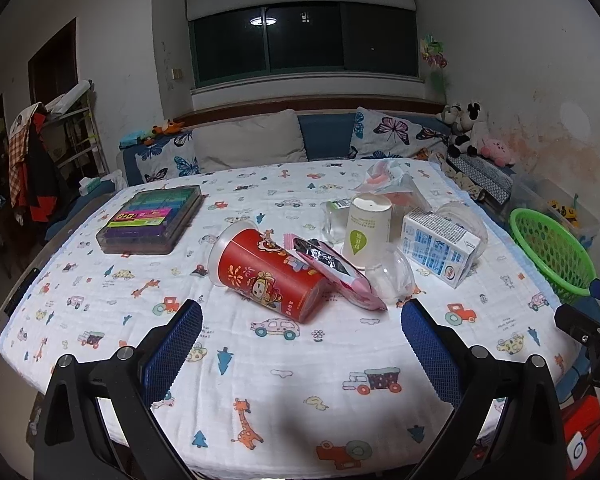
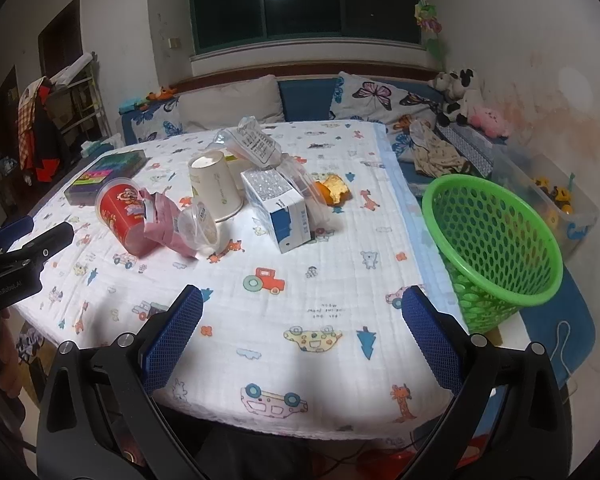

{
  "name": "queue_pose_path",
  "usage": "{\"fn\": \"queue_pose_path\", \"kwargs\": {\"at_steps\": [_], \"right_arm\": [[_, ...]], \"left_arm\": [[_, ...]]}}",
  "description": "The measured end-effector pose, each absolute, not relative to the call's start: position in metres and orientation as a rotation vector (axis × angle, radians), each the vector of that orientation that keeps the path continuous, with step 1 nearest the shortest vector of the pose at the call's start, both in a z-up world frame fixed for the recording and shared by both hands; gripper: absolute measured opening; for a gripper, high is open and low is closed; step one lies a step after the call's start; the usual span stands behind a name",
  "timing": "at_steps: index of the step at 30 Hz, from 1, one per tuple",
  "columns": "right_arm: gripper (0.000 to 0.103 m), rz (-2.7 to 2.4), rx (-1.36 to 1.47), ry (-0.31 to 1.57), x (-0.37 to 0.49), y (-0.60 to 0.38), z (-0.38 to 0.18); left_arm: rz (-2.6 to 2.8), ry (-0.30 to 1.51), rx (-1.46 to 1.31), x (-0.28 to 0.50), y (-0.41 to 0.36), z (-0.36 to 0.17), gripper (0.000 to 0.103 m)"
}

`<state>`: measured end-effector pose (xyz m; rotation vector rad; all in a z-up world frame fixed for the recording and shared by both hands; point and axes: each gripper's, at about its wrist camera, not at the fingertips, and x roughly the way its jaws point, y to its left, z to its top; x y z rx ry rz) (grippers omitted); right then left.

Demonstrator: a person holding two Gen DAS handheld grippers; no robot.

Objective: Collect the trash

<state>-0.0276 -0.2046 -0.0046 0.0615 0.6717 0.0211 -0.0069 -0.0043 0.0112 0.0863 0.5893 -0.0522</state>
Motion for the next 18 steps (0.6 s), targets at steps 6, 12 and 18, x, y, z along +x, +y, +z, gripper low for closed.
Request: {"fn": "queue_pose_path", "kwargs": {"at_steps": [6,12,18], "right_arm": [[0.099,0.017,0.061,0.668,-0.0288,-0.2057,-0.0036],[0.099,0.016,0.057,0.667,-0.0287,-0.2048,-0.0034],[0.099,0.017,0.056,0.665,-0.0288,-0.205,-0.0028]], "left_arm": [[-0.063,0.585,0.088,-0.0083,-0.0083,0.0099,0.097],[-0.07,0.585,0.086,-0.0094,-0.0098,0.0101,0.097],[-0.078,0.586,0.088,-0.0104,-0.0141,0.0091,0.097]]}}
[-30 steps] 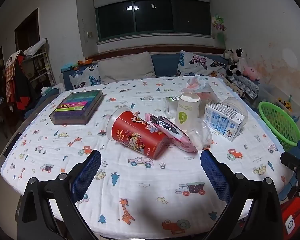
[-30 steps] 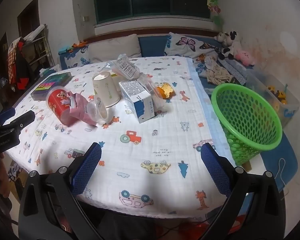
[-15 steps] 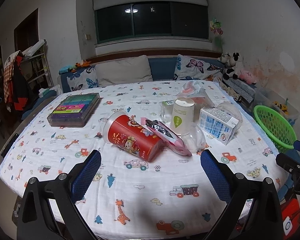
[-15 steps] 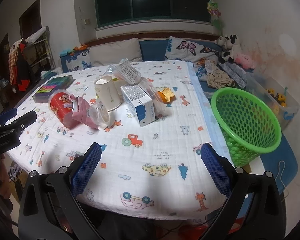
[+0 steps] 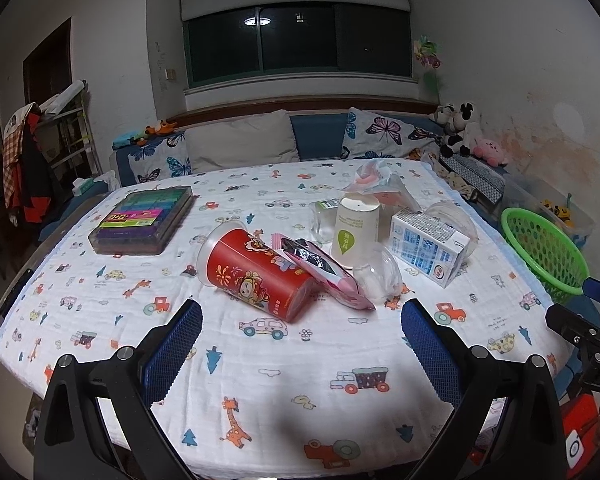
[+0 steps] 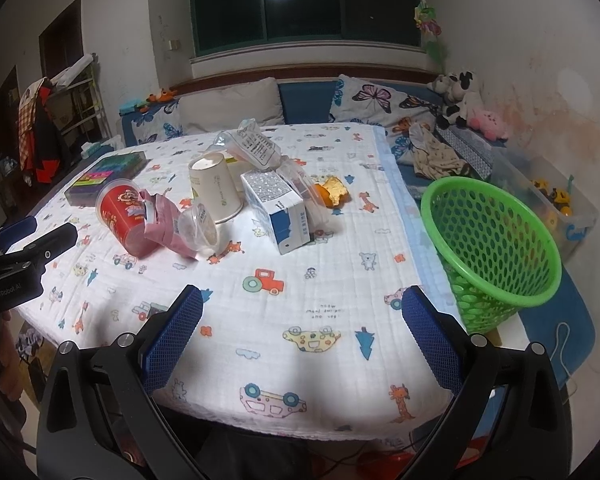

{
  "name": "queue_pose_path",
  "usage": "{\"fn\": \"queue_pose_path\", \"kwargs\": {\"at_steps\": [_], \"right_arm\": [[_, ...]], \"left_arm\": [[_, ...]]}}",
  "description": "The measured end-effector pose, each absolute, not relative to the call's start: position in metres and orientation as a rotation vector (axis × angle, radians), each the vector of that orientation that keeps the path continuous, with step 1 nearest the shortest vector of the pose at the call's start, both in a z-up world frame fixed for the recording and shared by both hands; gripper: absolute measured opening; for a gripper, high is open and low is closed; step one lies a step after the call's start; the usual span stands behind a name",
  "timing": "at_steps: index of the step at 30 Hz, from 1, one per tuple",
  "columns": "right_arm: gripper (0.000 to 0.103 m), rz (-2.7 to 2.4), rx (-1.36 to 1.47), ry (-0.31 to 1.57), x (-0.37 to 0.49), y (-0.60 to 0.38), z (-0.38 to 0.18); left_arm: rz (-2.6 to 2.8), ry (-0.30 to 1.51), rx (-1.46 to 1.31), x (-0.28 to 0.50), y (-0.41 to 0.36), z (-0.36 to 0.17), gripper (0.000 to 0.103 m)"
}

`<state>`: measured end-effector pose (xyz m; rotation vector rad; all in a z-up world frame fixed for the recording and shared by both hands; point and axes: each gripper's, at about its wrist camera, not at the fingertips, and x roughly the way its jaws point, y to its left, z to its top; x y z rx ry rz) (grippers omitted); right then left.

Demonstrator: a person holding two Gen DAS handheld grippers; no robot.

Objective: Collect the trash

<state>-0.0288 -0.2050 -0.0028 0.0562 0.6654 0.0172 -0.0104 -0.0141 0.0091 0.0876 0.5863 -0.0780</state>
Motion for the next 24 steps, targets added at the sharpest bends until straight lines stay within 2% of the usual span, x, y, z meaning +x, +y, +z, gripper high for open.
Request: {"fn": "queue_pose_path", "kwargs": {"at_steps": [24], "right_arm": [[0.099,0.024,0.067,0.669,-0.0257,-0.2065,-0.0055]], "left_arm": [[-0.091,0.597,0.098,-0.0055,-0.0209,0.0073,0.097]]}}
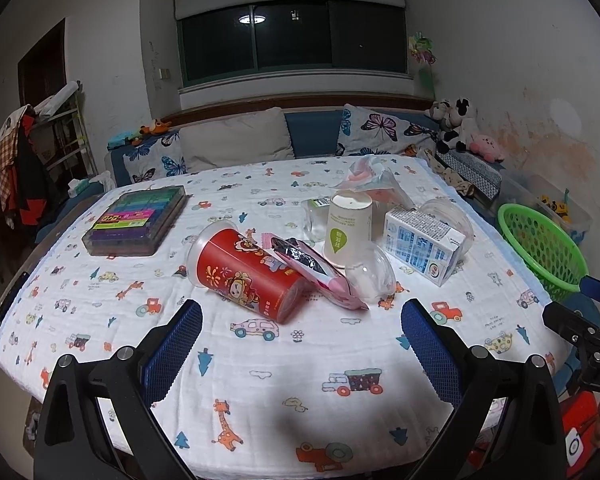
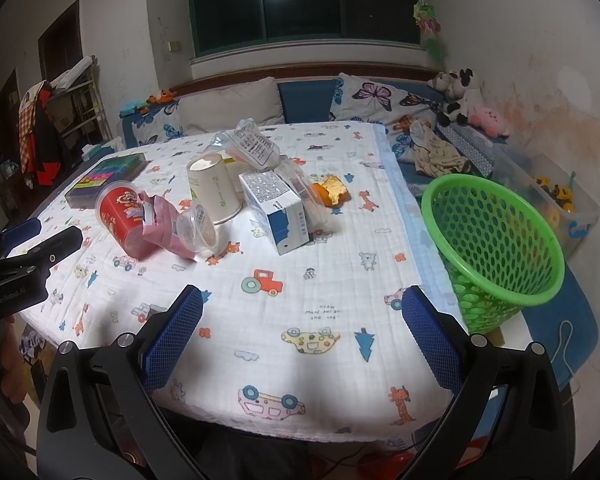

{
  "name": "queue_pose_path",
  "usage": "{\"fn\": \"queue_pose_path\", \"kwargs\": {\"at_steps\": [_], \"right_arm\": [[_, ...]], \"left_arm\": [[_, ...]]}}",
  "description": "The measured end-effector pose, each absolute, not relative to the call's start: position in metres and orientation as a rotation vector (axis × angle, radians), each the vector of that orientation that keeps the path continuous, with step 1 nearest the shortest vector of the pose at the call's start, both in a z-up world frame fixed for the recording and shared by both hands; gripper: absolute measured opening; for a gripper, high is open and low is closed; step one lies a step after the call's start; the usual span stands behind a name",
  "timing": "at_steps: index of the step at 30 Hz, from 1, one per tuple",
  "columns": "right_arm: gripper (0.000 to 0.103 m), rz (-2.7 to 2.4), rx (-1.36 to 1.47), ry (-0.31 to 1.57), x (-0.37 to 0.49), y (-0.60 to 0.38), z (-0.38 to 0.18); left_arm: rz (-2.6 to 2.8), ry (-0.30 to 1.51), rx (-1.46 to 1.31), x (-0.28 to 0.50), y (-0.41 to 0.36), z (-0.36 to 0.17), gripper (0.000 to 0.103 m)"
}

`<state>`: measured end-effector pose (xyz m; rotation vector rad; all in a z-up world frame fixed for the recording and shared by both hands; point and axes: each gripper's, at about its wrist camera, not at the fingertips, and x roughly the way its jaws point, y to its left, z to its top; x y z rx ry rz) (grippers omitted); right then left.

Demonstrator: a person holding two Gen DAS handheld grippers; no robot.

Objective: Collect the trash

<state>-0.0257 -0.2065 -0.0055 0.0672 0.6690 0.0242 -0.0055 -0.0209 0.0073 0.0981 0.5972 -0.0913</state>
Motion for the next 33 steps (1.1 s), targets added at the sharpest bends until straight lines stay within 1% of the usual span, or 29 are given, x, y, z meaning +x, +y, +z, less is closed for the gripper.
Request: {"fn": "queue_pose_path", "kwargs": {"at_steps": [9,33], "right_arm": [[0.099,0.033,0.071,0.681,-0.018,-0.208,-0.009],[0.098,0.078,0.05,0.716,0.019,-0.206,-0.014]], "left_arm": [[-0.091,0.6,0.097,-0.005,-0.021,0.006,0.097],[-0.087,0.663,0.102,0.033,-0.017,-0.005,0.097]]}}
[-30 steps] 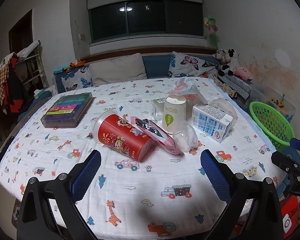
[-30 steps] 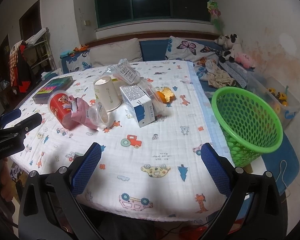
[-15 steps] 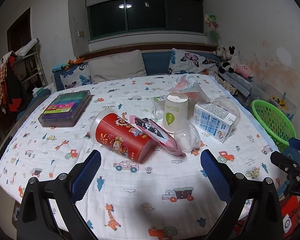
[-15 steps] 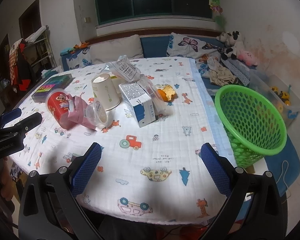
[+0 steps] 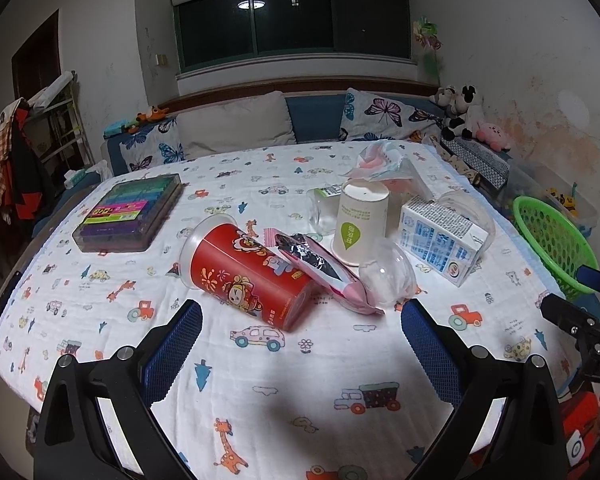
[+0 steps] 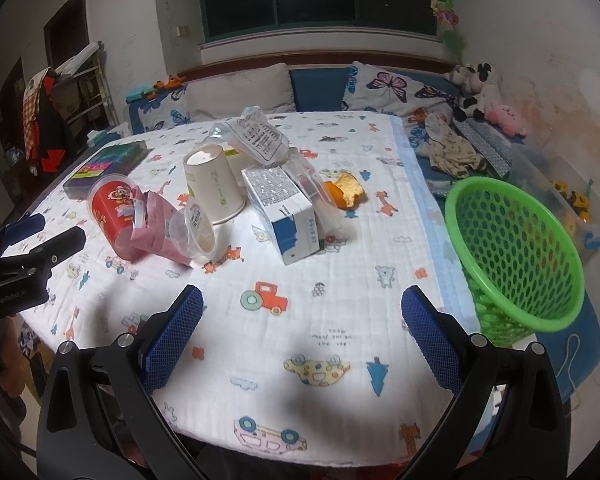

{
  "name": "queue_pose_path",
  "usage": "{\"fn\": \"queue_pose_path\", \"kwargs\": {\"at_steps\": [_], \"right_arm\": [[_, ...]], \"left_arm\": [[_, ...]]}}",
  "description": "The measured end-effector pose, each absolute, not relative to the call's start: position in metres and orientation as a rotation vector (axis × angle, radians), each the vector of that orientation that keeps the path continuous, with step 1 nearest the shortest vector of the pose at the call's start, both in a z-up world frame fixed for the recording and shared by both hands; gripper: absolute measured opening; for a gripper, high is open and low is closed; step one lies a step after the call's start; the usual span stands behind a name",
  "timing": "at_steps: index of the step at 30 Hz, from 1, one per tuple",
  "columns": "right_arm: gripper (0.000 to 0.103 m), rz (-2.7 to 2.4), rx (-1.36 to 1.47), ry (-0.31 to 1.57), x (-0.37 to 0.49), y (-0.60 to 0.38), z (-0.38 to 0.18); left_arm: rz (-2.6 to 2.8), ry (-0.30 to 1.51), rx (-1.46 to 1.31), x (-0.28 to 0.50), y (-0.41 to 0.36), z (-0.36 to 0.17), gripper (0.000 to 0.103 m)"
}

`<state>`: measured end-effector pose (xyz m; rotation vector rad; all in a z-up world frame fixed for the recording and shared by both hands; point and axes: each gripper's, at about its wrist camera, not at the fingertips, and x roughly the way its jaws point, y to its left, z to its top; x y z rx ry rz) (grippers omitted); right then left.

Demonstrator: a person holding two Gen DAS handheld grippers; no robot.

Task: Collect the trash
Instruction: 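Move the right tool to the clear plastic cup while the left tool approaches the red paper cup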

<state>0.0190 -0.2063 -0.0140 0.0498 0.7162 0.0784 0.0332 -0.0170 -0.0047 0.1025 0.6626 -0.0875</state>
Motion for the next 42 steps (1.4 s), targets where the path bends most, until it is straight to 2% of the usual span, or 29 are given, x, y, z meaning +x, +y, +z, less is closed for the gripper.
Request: {"fn": "queue_pose_path", "kwargs": {"at_steps": [24,42], "right_arm": [[0.086,0.156,0.034,0.722,0.083,-0.208,-0.003],[0.075,0.38,-0.02,0.762,0.105,-0.138,-0.016]], "left_arm": [[-0.072,0.73,0.042,0.07,0.006,-0.021,0.096],[0.032,0.75,-0.035,0.087,0.051,-0.026,0.096]]}}
